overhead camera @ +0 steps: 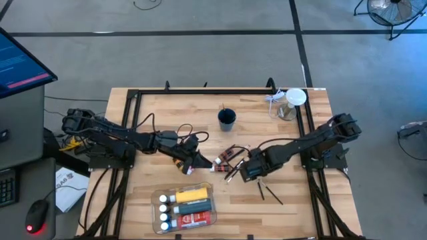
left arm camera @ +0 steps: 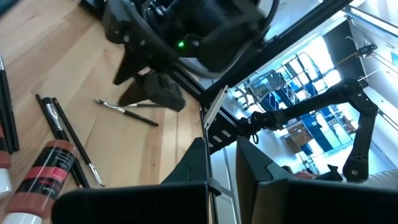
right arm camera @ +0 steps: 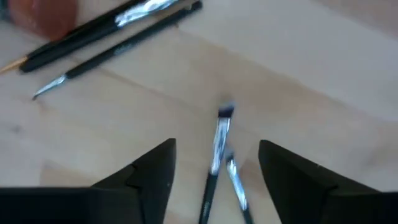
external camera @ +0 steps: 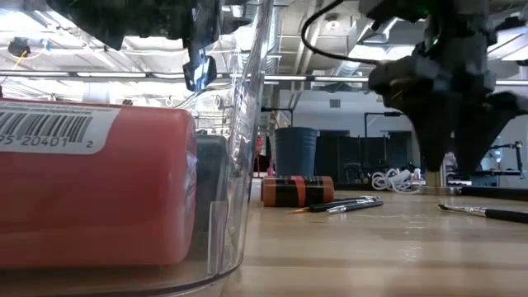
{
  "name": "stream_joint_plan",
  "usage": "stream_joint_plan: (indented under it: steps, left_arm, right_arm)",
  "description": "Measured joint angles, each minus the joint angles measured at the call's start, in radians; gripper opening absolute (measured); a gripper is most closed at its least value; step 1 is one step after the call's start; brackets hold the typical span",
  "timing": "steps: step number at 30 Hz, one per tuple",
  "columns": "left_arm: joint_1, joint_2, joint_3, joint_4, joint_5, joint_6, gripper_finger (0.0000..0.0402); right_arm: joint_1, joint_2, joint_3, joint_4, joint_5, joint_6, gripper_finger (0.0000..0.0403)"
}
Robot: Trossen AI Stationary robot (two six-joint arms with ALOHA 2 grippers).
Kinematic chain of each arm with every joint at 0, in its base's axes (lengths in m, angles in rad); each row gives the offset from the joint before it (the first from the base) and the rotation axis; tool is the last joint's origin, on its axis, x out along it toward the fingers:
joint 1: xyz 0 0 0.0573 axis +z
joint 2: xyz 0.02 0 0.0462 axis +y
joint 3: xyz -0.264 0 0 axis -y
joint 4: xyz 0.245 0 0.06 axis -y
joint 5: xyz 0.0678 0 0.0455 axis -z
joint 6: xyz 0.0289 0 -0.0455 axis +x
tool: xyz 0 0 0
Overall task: Pick & Place Paint Supplies
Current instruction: Put the paint brush into the blue cup
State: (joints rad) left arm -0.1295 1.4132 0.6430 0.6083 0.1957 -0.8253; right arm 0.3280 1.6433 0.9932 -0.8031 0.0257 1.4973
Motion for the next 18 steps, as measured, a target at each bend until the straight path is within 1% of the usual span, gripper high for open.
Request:
stream_joint_plan:
  steps: [3, 7, 12, 18]
  left_arm:
    - [0.000, 0.000, 0.000, 0.000, 0.004, -0.002, 0.0002]
    - [0.000, 0.000, 0.000, 0.001, 0.005, -0.003, 0.0002]
    - [0.000, 0.000, 0.000, 0.001, 0.021, -0.022, 0.0002]
    - [0.000, 0.000, 0.000, 0.002, 0.033, -0.025, 0.0002]
  right_arm:
    - [-0.021, 0.030, -0.002, 0.004, 0.001, -0.031, 0.0240]
    - [-0.030, 0.087, -0.002, 0.034, -0.031, -0.041, 0.0241]
    - [-0.020, 0.129, 0.000, 0.065, -0.055, -0.040, 0.0225]
    - [-0.015, 0.140, 0.003, 0.052, -0.052, -0.038, 0.0190]
